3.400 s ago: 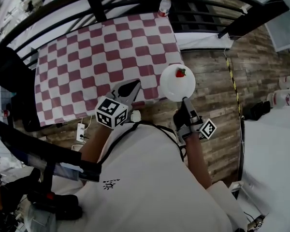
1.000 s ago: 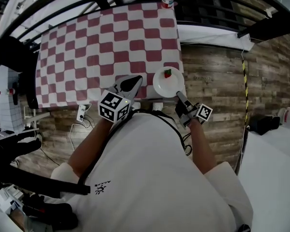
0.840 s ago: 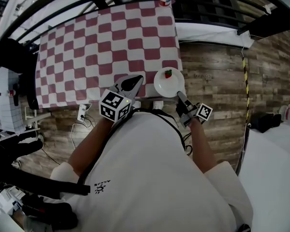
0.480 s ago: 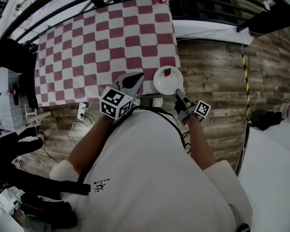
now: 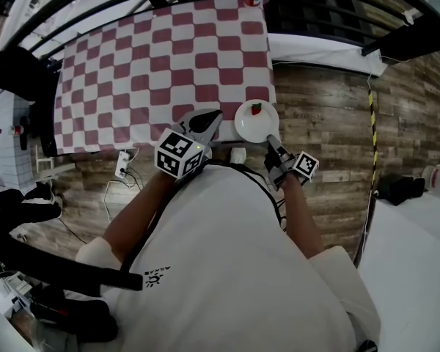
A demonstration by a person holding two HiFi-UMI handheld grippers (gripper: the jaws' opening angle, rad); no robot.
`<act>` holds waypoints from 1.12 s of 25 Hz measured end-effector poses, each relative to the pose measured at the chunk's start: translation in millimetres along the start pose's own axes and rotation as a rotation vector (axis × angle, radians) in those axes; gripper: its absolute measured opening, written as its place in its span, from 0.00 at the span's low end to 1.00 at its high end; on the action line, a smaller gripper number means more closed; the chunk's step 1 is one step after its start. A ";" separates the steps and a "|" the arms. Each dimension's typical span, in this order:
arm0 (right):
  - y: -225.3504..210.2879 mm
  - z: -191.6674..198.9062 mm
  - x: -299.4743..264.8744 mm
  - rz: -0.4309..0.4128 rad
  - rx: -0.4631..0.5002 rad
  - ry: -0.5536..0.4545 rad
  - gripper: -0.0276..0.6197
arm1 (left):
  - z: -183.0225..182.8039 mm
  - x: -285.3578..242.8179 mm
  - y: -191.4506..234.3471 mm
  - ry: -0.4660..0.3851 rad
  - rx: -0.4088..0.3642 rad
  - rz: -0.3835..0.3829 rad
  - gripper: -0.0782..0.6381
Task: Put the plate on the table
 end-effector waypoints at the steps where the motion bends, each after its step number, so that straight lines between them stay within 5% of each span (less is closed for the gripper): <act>1: -1.5 0.9 -0.2 0.009 -0.003 -0.003 0.07 | 0.2 1.0 0.2 -0.003 -0.001 0.001 0.11; 28: -18.7 11.5 -17.3 0.334 -0.048 -0.110 0.12 | 1.3 10.0 11.9 -0.001 -0.028 0.070 0.11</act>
Point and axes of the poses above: the fingertips, and each gripper's own axes: x backward along the fingers, y to its left, z out of its underside, the point moved 2 cm from there along x, backward along the fingers, and after that the axes turned 2 degrees about -x, right-handed, at the moved point
